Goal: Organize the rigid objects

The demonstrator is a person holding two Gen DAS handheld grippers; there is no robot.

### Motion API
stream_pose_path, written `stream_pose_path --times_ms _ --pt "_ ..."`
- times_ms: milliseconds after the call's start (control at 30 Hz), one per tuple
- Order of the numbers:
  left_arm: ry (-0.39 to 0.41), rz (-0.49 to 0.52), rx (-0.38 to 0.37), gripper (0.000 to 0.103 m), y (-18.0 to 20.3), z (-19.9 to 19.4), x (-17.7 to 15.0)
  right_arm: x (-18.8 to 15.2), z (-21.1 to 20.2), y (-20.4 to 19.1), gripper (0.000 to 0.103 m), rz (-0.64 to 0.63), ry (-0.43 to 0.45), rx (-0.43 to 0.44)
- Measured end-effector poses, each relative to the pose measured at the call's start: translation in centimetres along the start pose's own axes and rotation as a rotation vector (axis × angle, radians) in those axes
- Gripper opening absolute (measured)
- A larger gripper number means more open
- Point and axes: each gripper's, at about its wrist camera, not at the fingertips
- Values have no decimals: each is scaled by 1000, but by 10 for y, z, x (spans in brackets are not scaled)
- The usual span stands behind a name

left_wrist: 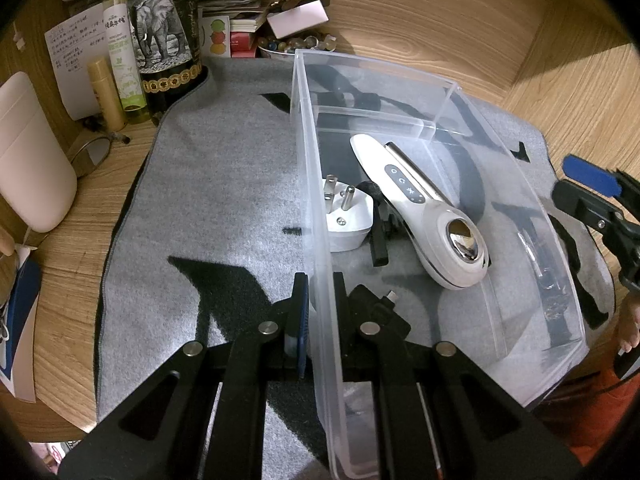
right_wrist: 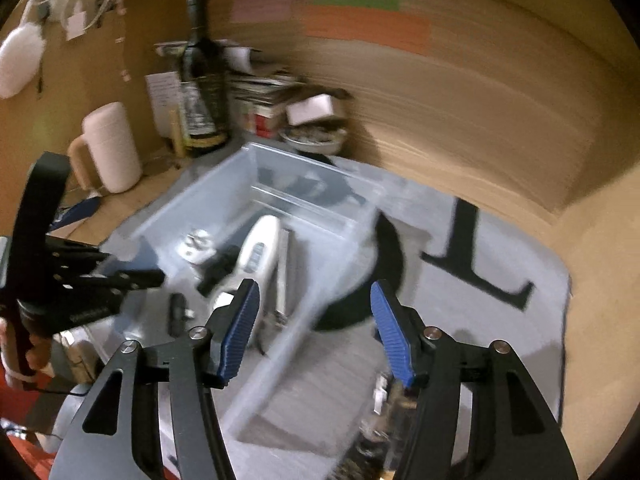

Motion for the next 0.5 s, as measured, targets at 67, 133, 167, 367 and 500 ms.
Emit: stream_pose_path --times_ms 67,133,167,367,500 --pt "1 0 -1 9 0 0 0 -9 -5 10 55 25 -9 -36" --pt "2 1 -3 9 0 0 0 -19 -10 17 55 44 -19 -77" --pt "2 2 -3 9 0 0 -1 -23 -11 21 55 51 -25 -87" --pt "3 3 -3 9 0 0 -1 -58 -16 43 55 139 -95 -137" --pt "3 4 -2 9 1 0 -1 -81 -13 47 55 183 -142 -138"
Point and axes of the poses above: each gripper's, at about its wrist camera, not at the fingertips, and z roughly the way its jaws point, y to its right, x to its top, and after that the axes turned 8 degrees about -z, right-handed
